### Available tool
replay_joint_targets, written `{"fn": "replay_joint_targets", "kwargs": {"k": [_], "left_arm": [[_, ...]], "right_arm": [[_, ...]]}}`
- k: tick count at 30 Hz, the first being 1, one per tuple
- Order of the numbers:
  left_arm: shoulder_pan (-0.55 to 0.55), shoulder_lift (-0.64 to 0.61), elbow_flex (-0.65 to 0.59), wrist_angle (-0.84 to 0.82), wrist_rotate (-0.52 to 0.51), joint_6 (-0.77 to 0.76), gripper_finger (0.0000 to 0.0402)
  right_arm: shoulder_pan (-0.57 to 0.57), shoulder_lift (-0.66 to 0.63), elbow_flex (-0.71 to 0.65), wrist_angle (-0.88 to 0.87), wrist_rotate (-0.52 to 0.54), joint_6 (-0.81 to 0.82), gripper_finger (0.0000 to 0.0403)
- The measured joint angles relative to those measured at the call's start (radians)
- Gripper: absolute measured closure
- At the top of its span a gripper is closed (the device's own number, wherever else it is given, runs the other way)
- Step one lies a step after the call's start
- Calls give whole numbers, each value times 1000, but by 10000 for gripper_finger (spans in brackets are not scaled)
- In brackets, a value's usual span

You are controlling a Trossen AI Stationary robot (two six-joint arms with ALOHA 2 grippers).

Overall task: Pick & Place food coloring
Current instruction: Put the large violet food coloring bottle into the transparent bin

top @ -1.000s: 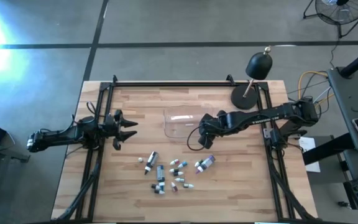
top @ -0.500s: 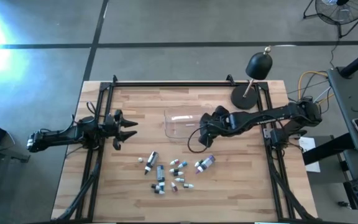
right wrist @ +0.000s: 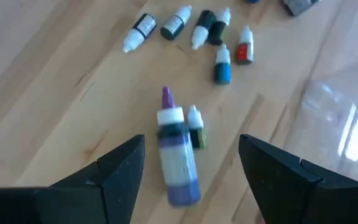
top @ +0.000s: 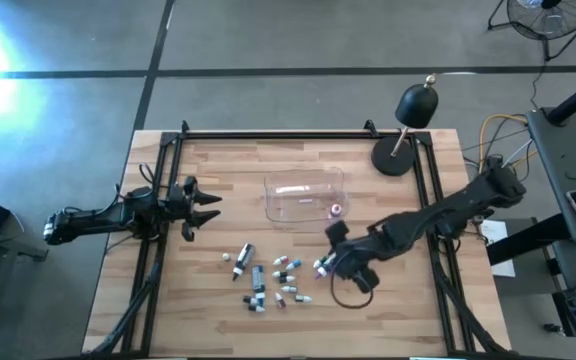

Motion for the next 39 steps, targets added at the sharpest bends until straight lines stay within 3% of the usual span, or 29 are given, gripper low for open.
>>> {"fn": "replay_joint_targets", "kwargs": {"k": [6,19,26,39], "left_arm": [[0,7,0,1,0,0,229],[0,17,0,0,0,0,229],[0,17,0,0,0,0,229],[0,17,0,0,0,0,229]], "right_arm": [[16,124,18,123,1,31,150],[24,313,77,110,15,111,174],[24,337,77,94,100,107,158],[22,392,76,70,45,107,188]]}}
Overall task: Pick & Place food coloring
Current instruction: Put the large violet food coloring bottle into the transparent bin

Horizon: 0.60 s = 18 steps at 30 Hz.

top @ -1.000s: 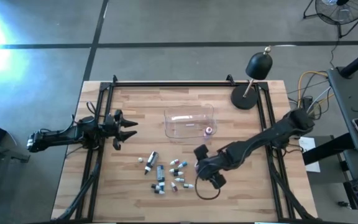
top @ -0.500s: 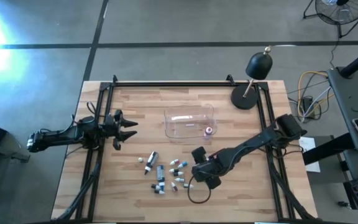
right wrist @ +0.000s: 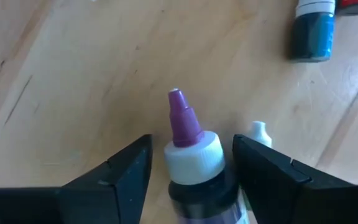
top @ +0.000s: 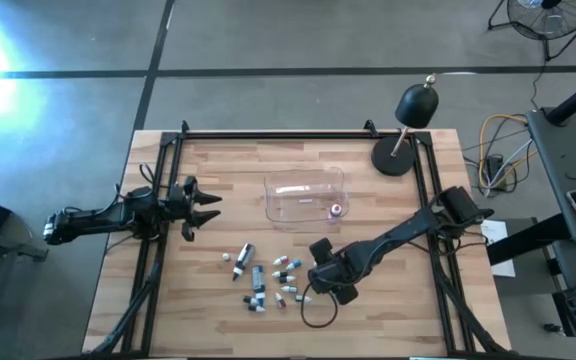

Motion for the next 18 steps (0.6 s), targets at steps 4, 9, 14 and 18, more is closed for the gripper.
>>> {"fn": "replay_joint_targets", "kwargs": {"k": [4,9,14,18], "left_arm": [[0,0,0,0,0,0,229],[0,0,0,0,0,0,229],[0,0,0,0,0,0,229],[0,0,0,0,0,0,229]], "right_arm": [[0,1,1,-5,2,0,203],[0,-3,0,-13,12,0,234],[0,-5,2,-15,13,11,273],[0,-5,32,-42,12,72,289]]}}
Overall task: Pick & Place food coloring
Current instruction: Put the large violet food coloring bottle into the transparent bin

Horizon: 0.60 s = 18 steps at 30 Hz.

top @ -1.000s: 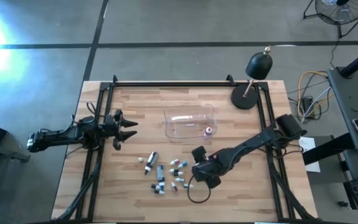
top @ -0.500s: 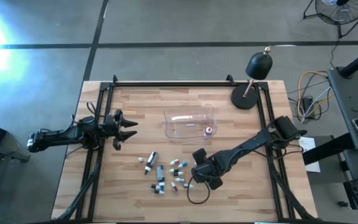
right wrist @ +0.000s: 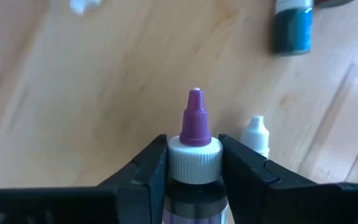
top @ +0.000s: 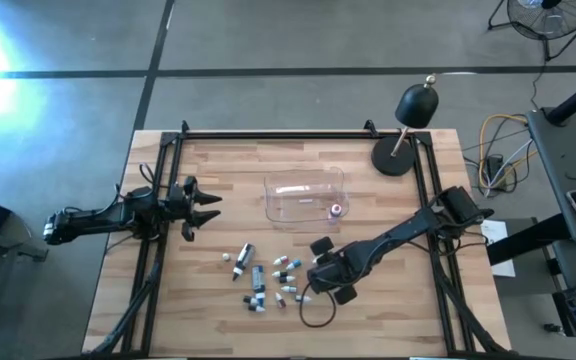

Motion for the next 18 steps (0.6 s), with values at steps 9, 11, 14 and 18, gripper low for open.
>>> {"fn": "replay_joint_targets", "kwargs": {"k": [9,11,14,18], "left_arm": [[0,0,0,0,0,0,229],[0,0,0,0,0,0,229],[0,0,0,0,0,0,229],[0,0,0,0,0,0,229]], "right_arm": [[-14,-4,108,-38,71,373,292],[-19,-17,119,-21,138,560,291],[-18,-48,107,35,282,844,287],[16,-58,80,63,460,1124,283]]}}
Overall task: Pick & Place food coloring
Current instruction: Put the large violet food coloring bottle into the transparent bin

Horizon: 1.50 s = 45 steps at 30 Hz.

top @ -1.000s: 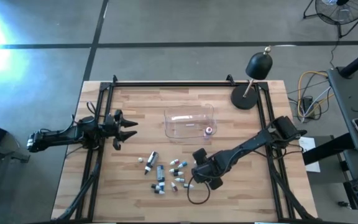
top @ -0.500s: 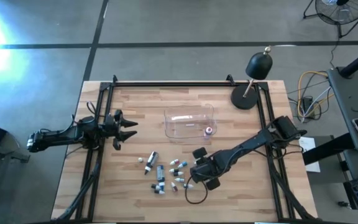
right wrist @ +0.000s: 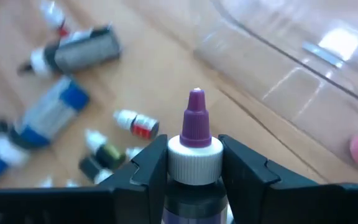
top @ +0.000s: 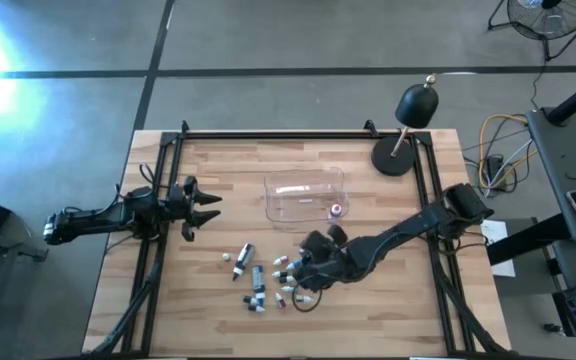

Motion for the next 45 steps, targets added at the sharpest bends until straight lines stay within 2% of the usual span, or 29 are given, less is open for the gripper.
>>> {"fn": "replay_joint_targets", "kwargs": {"k": [9,14,18,21,25,33,38,45], "left_arm": [[0,0,0,0,0,0,229],[0,0,0,0,0,0,229],[0,0,0,0,0,0,229],[0,0,0,0,0,0,229],[0,0,0,0,0,0,229],[0,0,0,0,0,0,229],[0,0,0,0,0,0,229],[0,0,0,0,0,0,229]], "right_arm": [[122,1,-25,-27,364,340,281],[157,1,-41,-181,440,558,281],[176,2,-85,-213,437,603,280],[183,2,-129,-209,378,638,280],[194,2,-177,-205,350,710,280],[198,2,-186,-206,324,734,279],[198,3,-179,-204,318,718,258],[198,3,-179,-205,257,740,228]]}}
